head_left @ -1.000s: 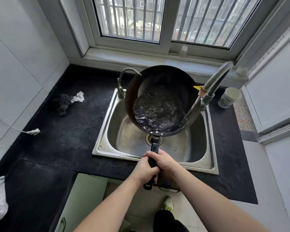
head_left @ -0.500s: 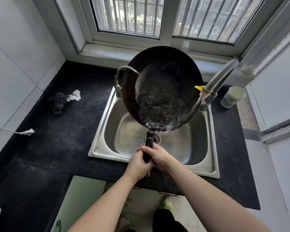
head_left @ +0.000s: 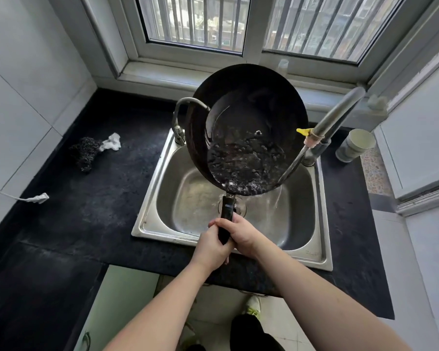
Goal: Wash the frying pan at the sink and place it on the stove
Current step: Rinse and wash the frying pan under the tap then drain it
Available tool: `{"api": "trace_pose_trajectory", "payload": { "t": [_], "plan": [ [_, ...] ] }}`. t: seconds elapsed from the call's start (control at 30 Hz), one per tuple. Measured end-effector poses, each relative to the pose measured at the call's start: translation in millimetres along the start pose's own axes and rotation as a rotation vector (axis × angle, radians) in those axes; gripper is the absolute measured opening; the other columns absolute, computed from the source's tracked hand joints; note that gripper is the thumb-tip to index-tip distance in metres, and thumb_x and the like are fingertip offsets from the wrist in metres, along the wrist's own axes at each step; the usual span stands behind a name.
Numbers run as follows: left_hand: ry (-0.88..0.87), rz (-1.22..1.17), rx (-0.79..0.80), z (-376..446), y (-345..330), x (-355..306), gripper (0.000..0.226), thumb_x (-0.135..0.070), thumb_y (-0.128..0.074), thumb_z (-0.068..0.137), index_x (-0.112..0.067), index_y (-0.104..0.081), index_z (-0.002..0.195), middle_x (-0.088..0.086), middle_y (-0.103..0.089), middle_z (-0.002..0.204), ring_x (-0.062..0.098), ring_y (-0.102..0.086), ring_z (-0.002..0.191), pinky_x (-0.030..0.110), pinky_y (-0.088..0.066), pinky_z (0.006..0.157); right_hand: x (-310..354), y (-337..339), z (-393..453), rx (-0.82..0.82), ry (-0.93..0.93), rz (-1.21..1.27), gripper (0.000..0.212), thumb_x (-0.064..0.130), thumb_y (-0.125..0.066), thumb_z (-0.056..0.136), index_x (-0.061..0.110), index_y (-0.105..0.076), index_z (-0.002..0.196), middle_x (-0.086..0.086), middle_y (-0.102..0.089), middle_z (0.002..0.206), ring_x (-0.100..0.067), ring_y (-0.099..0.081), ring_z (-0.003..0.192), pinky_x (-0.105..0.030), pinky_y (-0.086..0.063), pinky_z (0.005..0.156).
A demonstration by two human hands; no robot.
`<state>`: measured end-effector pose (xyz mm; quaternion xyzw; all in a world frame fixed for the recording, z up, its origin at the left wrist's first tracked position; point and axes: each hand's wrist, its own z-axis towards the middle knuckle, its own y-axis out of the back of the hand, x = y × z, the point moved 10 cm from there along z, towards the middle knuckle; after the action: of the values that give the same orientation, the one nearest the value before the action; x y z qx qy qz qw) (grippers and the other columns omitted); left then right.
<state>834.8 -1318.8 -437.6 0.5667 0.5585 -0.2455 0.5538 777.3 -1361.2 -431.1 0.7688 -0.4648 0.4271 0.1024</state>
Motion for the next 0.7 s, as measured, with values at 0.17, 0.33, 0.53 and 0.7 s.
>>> {"api": "trace_pose_trajectory", "payload": {
  "t": [0.17,0.33,0.53,0.7],
  "plan": [
    [0.007,-0.046,0.019,-3.8,-4.7,-0.3,0.016,-0.031,-0.059,0.073,-0.026,-0.057,0.088,0.004,-0.058,0.043,0.020,-0.054,0.031,0.021,-0.038,0.036,-2.5,4.4,-1.8,-0.081,0.025,-0.004,0.007,0.011,-0.054,0.094,0.006,-0.059,0.095,-0.003,-0.064,0.076,-0.015,-0.060,0.063,-0.025,-0.049,0.051],
    [0.035,-0.134,0.043,-9.9,-18.7,1.9,0.018,-0.020,-0.057,0.070,-0.019,-0.058,0.088,0.006,-0.057,0.044,0.024,-0.052,0.031,0.024,-0.039,0.036,-9.5,14.7,-6.9,-0.158,0.037,-0.033,0.007,0.009,-0.054,0.094,0.010,-0.057,0.088,-0.001,-0.067,0.081,-0.015,-0.061,0.070,-0.026,-0.051,0.063],
    [0.057,-0.216,0.075,-13.9,-34.5,4.2,0.018,-0.013,-0.058,0.073,-0.014,-0.057,0.091,0.014,-0.059,0.051,0.029,-0.055,0.034,0.029,-0.042,0.037,-11.8,28.8,-15.7,-0.237,0.081,-0.166,0.007,0.013,-0.056,0.092,0.013,-0.059,0.086,-0.002,-0.067,0.084,-0.017,-0.061,0.078,-0.034,-0.050,0.078],
    [0.060,-0.286,0.112,-14.3,-44.6,-1.8,0.015,-0.018,-0.062,0.074,-0.019,-0.058,0.088,0.009,-0.061,0.054,0.027,-0.055,0.036,0.029,-0.043,0.039,-4.4,38.8,-26.1,-0.321,0.112,-0.286,0.005,0.018,-0.056,0.090,0.013,-0.059,0.088,-0.002,-0.067,0.085,-0.018,-0.063,0.081,-0.037,-0.052,0.081]
  ]
}}
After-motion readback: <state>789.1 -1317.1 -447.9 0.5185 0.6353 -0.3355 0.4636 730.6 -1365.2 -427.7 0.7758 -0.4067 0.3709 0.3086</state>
